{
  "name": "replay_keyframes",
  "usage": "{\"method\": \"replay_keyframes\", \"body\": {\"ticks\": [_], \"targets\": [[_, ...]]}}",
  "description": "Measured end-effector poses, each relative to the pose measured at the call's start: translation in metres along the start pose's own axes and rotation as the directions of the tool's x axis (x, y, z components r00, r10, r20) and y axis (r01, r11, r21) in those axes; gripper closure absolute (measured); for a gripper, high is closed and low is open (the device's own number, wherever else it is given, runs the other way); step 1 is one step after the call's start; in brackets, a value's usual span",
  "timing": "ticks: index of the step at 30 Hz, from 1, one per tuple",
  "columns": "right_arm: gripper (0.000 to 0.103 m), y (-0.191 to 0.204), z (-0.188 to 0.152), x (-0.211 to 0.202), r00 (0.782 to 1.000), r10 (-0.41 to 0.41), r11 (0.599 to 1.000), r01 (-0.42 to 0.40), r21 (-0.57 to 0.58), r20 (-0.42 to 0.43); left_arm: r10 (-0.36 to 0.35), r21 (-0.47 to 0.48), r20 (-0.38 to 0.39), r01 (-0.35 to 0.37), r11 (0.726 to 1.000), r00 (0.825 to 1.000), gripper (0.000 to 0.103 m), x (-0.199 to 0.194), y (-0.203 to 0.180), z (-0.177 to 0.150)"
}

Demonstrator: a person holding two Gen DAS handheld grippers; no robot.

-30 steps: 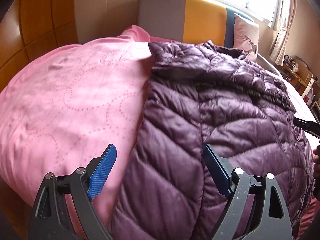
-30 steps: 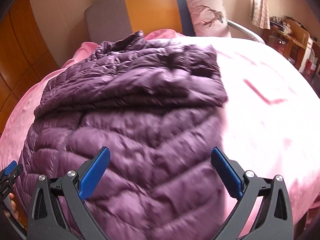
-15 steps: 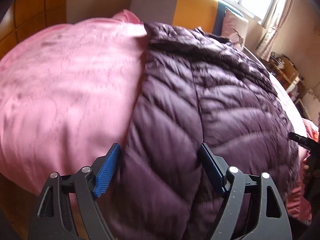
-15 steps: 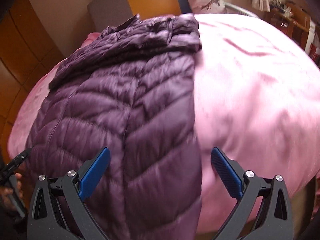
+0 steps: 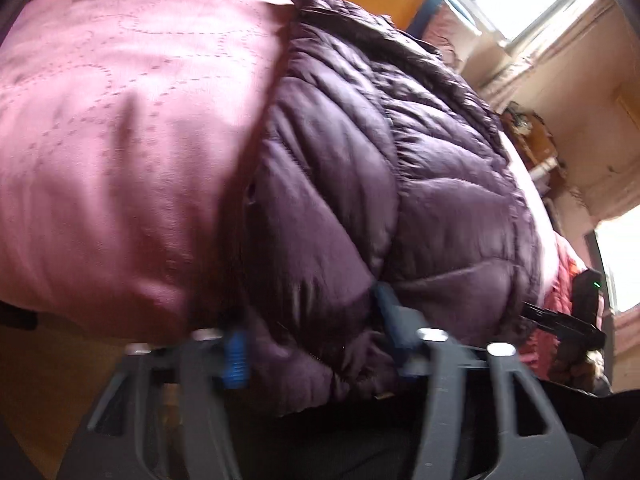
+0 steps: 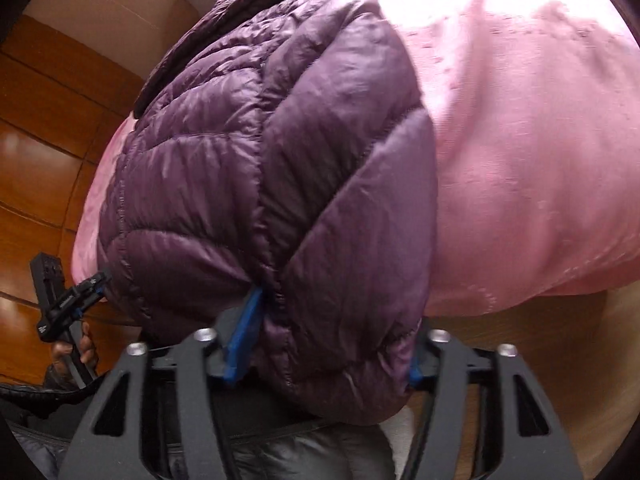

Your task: Fold large clothes

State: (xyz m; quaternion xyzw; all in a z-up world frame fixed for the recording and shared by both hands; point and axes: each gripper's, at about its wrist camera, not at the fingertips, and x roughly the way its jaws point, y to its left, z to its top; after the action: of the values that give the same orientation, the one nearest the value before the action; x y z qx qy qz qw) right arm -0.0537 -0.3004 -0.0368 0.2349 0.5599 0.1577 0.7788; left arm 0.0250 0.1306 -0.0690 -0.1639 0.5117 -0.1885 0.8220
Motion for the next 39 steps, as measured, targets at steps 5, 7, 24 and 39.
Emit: {"method": "replay_keyframes", "body": {"ticks": [5, 7, 24, 39], "targets": [[0.086, 0.030, 0.015, -0.031, 0.995, 0.090, 0.993, -0.087, -0.075, 0.046, -0.147, 0.065, 0.043, 0.144, 0.987, 0.988, 0.094, -0.025, -0.012, 0.010], [0.086, 0.038, 0.025, -0.048, 0.985, 0.141, 0.988, -0.133, -0.083, 0.096, -0.218, 0.051, 0.081, 0.214, 0.975, 0.973, 0.095, -0.038, -0.012, 0.020], [0.082, 0.030, 0.169, -0.066, 0.900, 0.243, 0.957, -0.284, 0.062, 0.362, -0.359, -0.053, 0.248, 0.382, 0.922, 0.900, 0.095, -0.022, -0.021, 0.159], [0.002, 0.003, 0.224, -0.055, 0.862, 0.245, 0.930, -0.338, 0.144, 0.445, -0.251, -0.222, 0.308, 0.326, 0.919, 0.918, 0.022, 0.002, 0.021, 0.218]]}}
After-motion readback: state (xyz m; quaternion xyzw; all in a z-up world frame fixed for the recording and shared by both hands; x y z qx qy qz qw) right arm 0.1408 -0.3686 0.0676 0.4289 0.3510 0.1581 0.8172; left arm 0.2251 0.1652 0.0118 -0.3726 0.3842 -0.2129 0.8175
